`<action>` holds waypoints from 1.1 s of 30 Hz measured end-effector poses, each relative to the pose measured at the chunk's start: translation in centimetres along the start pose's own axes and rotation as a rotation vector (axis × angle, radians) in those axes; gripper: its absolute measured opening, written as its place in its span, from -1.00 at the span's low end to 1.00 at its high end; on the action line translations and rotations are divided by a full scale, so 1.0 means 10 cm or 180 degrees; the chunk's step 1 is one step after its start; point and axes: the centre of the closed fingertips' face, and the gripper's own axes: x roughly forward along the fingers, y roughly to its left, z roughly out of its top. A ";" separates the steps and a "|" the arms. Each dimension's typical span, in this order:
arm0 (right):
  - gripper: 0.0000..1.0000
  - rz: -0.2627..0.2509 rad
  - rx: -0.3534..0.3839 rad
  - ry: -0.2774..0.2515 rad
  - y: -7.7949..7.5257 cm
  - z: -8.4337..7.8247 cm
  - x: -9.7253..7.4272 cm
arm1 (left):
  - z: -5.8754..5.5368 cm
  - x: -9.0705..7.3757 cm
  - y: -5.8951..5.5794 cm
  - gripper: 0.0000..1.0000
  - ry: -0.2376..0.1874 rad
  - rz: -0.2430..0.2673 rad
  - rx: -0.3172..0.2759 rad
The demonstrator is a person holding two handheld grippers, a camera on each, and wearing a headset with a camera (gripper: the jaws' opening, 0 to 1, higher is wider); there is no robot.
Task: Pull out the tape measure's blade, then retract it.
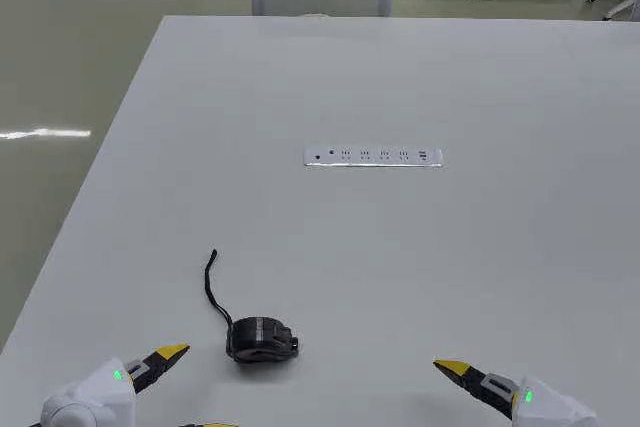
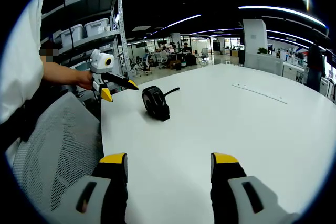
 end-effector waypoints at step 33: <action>0.16 0.0371 -0.0102 0.0023 -0.02 0.08 0.37 | 0.04 0.32 0.15 0.38 0.0282 -0.0269 0.0361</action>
